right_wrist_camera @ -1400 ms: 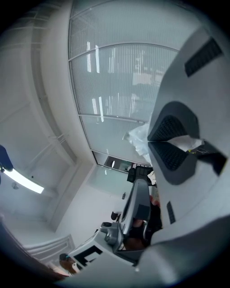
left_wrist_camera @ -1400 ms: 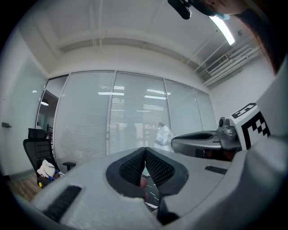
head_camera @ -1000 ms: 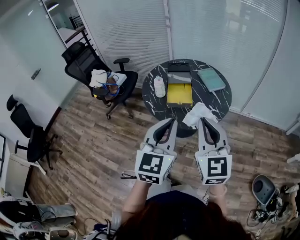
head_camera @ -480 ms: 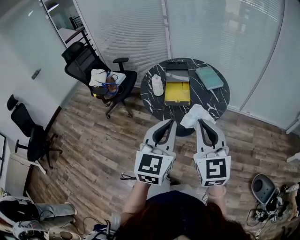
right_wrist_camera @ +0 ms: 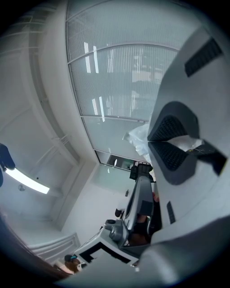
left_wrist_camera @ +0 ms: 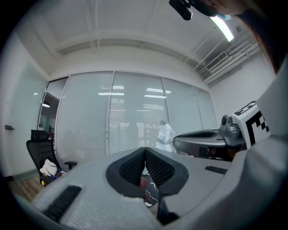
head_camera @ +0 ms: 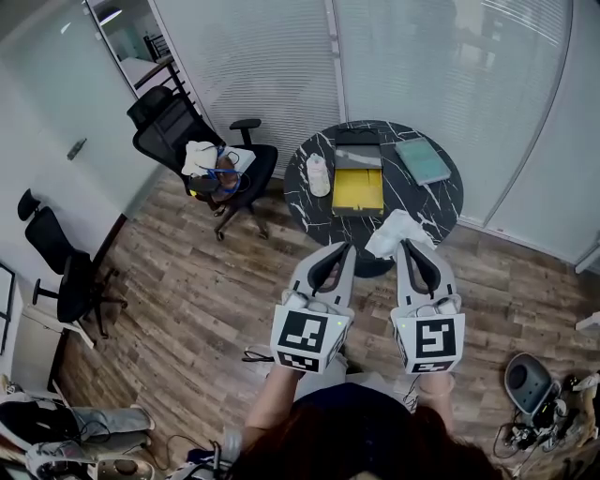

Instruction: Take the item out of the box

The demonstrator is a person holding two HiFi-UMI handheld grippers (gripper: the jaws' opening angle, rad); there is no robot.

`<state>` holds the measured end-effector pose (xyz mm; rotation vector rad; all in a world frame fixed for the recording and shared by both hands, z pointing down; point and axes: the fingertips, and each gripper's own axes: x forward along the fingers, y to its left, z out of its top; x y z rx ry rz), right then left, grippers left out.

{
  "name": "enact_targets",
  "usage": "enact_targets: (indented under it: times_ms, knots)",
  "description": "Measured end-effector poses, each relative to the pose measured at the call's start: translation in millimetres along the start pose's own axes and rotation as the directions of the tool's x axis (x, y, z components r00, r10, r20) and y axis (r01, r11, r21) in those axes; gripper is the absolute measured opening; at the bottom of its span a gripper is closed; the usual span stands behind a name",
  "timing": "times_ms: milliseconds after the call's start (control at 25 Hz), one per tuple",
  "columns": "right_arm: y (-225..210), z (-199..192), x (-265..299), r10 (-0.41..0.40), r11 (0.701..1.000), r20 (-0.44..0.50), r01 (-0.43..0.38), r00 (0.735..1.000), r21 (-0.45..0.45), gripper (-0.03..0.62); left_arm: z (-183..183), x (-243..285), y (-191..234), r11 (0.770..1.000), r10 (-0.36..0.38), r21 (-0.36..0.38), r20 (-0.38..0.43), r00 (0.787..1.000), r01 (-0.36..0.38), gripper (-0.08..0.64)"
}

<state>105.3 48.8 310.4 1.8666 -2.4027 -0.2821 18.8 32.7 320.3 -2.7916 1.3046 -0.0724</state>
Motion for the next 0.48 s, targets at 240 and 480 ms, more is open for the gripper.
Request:
enact_targets:
  times_ms: [240, 480]
  knots:
    - [1, -2, 10, 0.014, 1.000, -0.002, -0.014, 1.000, -0.003, 0.025, -2, 6, 7, 1.000, -0.005, 0.002, -0.002, 1.000, 0.005, 0.026]
    - [-2, -1, 23, 0.000, 1.000, -0.006, 0.000, 1.000, 0.003, 0.025, -2, 17, 12, 0.999, -0.033, 0.011, -0.006, 0.999, 0.033, 0.026]
